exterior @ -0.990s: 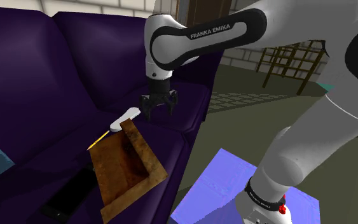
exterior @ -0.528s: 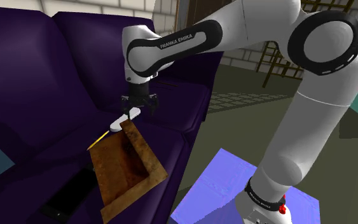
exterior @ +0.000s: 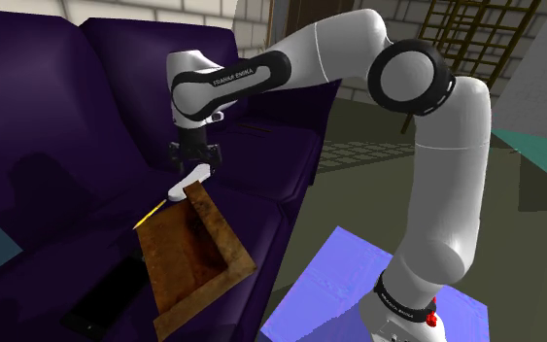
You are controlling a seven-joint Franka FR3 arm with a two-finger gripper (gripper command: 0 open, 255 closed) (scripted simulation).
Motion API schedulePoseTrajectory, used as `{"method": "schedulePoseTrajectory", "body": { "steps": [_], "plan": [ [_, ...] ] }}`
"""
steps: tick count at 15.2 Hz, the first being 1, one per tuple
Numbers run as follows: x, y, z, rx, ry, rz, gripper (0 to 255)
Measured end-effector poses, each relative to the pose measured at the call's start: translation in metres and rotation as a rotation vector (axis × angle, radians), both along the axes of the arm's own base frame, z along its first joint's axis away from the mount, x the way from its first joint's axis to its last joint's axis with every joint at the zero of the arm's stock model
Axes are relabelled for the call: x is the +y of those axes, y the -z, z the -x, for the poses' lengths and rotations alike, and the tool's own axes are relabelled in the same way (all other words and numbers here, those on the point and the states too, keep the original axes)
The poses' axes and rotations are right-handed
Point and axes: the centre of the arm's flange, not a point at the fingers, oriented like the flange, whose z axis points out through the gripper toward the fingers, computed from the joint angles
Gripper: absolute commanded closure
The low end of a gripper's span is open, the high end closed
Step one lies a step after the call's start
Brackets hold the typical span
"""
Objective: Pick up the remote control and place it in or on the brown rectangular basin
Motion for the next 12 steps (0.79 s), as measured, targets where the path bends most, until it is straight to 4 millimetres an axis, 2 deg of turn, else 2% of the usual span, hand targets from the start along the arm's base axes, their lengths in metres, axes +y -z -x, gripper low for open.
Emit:
{"method": "schedulePoseTrajectory", "body": {
  "steps": [3, 6, 12],
  "plan": [
    [-0.012, 0.013, -0.036, -0.008, 0.112, 0.014, 0],
    [-0.024, 0.026, -0.063, -0.013, 0.203, 0.026, 0],
    [-0.026, 0.054, -0.067, -0.014, 0.222, 0.029, 0]
  ]
}}
